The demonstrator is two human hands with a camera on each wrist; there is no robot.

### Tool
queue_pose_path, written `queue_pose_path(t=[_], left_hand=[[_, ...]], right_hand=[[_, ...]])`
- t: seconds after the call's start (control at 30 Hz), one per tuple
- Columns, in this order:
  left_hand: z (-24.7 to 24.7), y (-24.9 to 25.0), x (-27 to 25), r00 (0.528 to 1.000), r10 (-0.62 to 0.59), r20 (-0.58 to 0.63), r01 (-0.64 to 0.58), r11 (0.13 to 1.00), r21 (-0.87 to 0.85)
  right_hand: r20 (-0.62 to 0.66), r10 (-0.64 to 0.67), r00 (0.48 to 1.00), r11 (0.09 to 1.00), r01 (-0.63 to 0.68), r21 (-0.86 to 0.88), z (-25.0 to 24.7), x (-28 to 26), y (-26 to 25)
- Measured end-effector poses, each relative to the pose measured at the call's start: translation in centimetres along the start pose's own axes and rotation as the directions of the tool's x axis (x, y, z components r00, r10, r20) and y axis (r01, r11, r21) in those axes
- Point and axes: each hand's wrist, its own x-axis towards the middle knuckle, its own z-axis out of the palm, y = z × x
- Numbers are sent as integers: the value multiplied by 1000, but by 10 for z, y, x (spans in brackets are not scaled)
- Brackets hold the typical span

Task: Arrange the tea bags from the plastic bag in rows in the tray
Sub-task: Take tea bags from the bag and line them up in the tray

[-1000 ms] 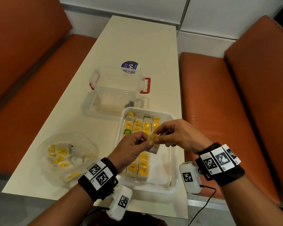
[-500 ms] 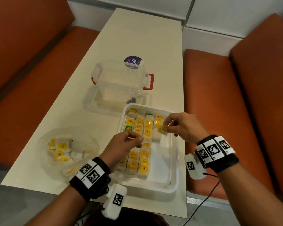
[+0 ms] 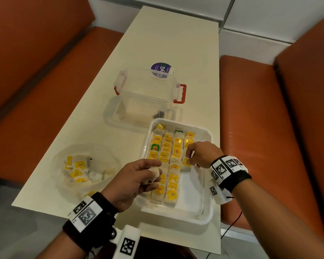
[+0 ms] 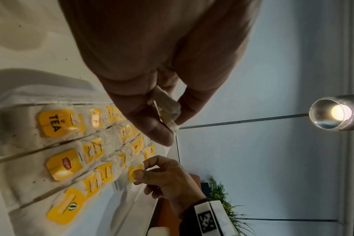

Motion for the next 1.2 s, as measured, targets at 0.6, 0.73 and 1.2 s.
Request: queue_pose_path(t=[0.6, 0.73, 1.2], left_hand=[[-3, 13, -3, 1000, 2, 13, -1, 999, -48], [-1, 16, -2, 1000, -9, 20, 11, 997, -77], [1, 22, 5, 996, -29, 80, 43, 983, -180]], right_hand=[[-45, 110, 993, 994, -110, 12, 1, 10, -1], [-64, 127, 990, 991, -124, 49, 1, 11, 0], [-289, -179, 941, 900, 275, 337, -4, -33, -16]])
